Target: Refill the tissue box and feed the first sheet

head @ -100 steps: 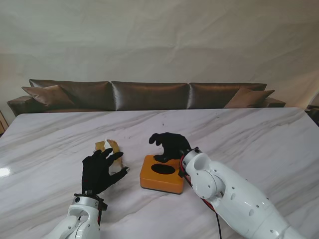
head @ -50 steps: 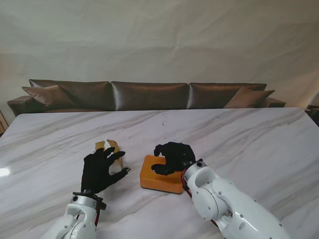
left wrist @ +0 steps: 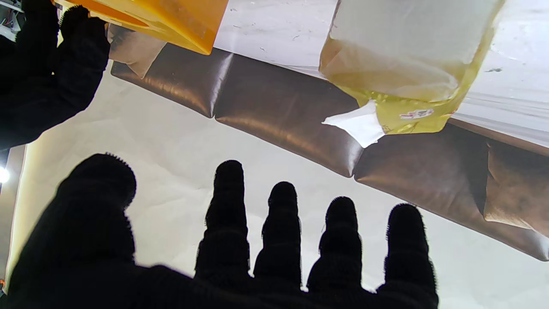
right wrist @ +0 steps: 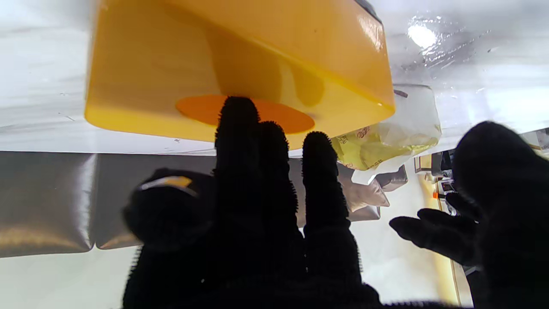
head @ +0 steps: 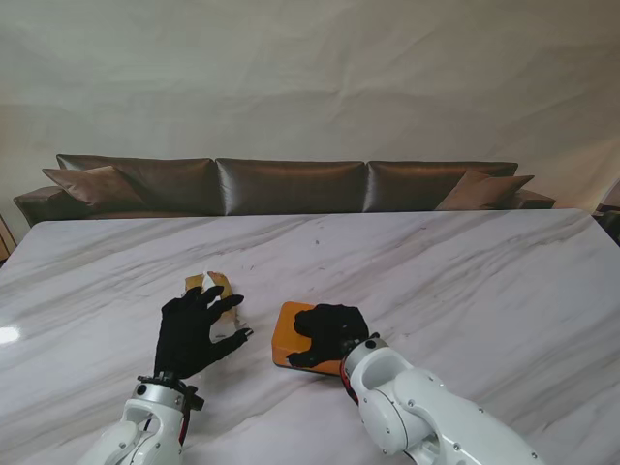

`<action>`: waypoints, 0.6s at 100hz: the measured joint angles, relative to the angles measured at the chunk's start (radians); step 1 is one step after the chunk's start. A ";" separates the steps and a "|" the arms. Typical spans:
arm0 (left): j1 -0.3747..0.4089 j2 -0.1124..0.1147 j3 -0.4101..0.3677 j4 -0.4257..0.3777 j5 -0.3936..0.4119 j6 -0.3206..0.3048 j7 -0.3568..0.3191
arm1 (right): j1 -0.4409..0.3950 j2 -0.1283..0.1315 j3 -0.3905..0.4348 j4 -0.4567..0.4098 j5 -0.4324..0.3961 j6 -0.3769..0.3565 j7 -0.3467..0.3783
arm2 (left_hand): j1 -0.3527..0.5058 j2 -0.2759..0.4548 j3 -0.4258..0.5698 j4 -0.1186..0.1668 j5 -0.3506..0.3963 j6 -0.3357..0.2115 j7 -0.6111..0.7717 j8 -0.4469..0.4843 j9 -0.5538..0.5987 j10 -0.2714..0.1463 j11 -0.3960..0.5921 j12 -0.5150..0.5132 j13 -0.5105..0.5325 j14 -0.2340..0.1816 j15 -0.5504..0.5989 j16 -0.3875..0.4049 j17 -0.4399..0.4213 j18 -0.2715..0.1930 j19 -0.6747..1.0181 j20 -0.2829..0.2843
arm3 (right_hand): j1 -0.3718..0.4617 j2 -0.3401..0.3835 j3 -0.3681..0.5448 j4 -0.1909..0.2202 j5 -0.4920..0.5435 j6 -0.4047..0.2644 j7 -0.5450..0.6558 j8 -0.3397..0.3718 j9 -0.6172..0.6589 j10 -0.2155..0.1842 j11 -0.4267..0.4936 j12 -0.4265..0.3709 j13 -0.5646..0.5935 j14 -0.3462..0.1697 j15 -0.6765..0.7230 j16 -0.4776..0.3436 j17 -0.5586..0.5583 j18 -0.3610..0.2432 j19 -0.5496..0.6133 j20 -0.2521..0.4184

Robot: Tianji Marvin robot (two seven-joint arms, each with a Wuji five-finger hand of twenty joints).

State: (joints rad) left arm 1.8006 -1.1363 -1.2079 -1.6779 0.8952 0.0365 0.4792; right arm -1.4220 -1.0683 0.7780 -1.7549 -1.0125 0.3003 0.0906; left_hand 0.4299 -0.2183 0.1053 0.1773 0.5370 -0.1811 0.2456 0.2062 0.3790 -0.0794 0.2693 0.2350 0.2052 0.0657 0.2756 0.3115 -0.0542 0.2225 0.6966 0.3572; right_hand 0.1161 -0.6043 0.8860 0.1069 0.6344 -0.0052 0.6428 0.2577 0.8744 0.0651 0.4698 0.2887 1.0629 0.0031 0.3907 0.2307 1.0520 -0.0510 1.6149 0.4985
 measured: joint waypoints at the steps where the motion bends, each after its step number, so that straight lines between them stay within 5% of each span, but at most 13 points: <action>1: 0.001 0.000 -0.001 0.000 0.000 -0.001 0.001 | 0.001 0.000 -0.002 0.000 -0.001 0.001 0.001 | 0.000 0.000 0.000 0.000 0.000 0.000 0.000 0.000 0.000 0.000 0.000 0.000 0.000 0.000 0.000 0.000 0.000 0.000 0.000 0.000 | 0.000 0.000 0.001 0.000 0.000 0.000 0.000 0.000 0.000 0.000 0.000 0.000 0.000 0.000 0.000 0.000 0.000 0.000 0.000 0.000; 60: 0.027 -0.002 -0.018 0.000 -0.010 -0.006 0.016 | 0.088 0.003 -0.089 0.040 -0.043 0.044 0.055 | 0.000 0.000 0.000 0.000 0.001 0.000 0.007 0.010 0.000 0.000 0.000 0.000 0.000 0.000 0.000 0.000 0.000 0.000 0.000 0.000 | -0.023 0.000 0.003 0.013 -0.017 0.009 0.011 -0.001 0.000 0.002 0.000 0.000 0.014 -0.004 -0.002 0.000 0.027 -0.007 0.002 0.000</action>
State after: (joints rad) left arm 1.8271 -1.1379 -1.2262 -1.6779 0.8857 0.0307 0.4955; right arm -1.3343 -1.0652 0.6894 -1.7154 -1.0555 0.3442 0.1456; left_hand 0.4300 -0.2183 0.1053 0.1772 0.5378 -0.1811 0.2523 0.2157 0.3790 -0.0791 0.2693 0.2350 0.2052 0.0658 0.2756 0.3115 -0.0543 0.2227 0.6966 0.3572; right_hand 0.0936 -0.6043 0.8886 0.1202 0.6176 0.0035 0.6536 0.2566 0.8744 0.0666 0.4698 0.2886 1.0768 -0.0011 0.3890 0.2305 1.0789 -0.0578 1.6169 0.4984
